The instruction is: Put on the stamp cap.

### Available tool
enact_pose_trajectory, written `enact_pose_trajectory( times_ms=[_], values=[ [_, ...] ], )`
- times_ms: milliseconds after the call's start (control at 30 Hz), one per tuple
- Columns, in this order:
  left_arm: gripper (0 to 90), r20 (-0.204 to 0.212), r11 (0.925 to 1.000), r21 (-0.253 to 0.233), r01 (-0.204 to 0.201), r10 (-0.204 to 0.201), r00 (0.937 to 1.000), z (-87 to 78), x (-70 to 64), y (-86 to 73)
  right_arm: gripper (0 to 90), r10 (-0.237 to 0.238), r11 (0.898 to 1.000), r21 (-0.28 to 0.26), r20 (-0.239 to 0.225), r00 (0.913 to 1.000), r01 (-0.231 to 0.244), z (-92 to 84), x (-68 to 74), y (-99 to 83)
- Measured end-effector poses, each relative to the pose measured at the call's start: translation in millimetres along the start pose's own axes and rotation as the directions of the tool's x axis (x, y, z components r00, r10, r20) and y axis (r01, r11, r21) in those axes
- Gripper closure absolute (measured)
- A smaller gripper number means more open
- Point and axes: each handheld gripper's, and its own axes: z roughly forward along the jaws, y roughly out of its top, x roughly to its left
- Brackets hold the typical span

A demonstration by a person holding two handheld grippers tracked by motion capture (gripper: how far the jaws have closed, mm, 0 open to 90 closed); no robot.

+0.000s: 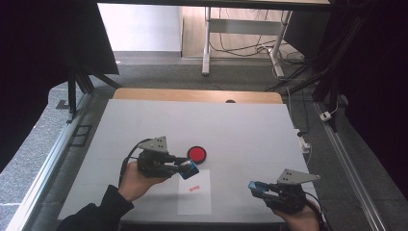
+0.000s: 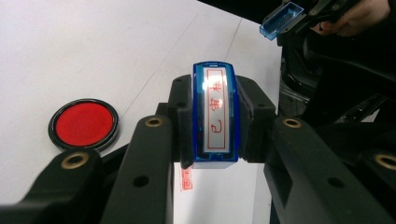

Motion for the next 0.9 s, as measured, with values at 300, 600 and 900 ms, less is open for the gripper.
enact_pose_trajectory(
  times_ms=[300,600,900],
  values=[
    [70.5,-0.013,0.9993,0.014,-0.036,0.036,0.9993,0.7,-0.4,-0.2,68.2,-0.079,0.996,0.024,-0.092,0.9926,0.081,19.6,10.1,14.8],
    [70.5,0.010,0.9983,0.018,-0.056,0.056,0.9984,0.0,0.9,1.0,68.1,-0.112,0.993,0.012,-0.156,0.9814,0.115,37.4,13.3,27.0],
    [70.5,0.044,0.9940,0.022,-0.107,0.106,0.9934,-2.5,0.7,2.5,68.1,-0.159,0.987,-0.015,-0.242,0.9572,0.160,56.2,18.0,42.4]
  ],
)
